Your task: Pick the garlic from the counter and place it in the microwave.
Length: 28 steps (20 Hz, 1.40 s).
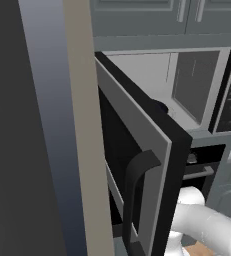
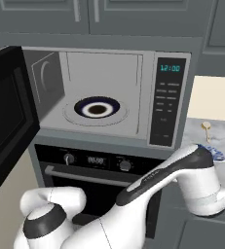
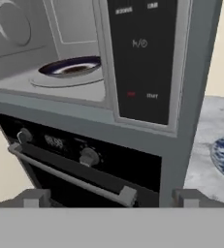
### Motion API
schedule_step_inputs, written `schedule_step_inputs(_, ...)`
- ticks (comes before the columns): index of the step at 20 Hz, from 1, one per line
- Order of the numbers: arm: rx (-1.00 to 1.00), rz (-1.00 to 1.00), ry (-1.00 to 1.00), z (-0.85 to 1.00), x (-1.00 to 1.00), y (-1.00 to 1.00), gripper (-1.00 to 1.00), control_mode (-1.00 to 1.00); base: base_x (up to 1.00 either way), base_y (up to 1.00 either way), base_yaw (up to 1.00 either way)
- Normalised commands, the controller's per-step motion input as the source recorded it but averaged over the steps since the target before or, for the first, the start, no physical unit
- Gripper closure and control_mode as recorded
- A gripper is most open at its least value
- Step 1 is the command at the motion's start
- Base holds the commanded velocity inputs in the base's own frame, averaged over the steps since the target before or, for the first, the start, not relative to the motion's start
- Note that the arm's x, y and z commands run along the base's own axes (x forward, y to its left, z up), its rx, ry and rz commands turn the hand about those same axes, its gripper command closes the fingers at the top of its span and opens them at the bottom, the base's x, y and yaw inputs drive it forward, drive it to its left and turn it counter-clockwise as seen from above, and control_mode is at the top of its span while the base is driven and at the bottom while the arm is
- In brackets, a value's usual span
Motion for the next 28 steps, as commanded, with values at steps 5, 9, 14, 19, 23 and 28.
schedule_step_inputs(5, -0.01, 0.29, -0.26, -0.51, 0.81, -0.35, -1.00, -1.00, 0.00, 0.00, 0.00)
schedule_step_inputs(9, -0.07, 0.14, -0.27, -0.21, 0.61, -0.06, -1.00, -1.00, 0.00, 0.00, 0.00)
schedule_step_inputs(14, -0.22, -0.01, -0.10, -0.20, 0.85, 0.00, -1.00, -1.00, 0.00, 0.00, 0.00)
schedule_step_inputs(19, -0.26, 0.00, 0.00, -0.31, 0.87, -0.16, -1.00, -1.00, 0.00, 0.00, 0.00)
schedule_step_inputs(23, -0.24, 0.00, 0.00, -0.42, 0.48, -0.21, -1.00, -1.00, 0.00, 0.00, 0.00)
schedule_step_inputs(28, -0.19, 0.00, 0.00, -0.37, 0.56, -0.31, -1.00, -1.00, 0.00, 0.00, 0.00)
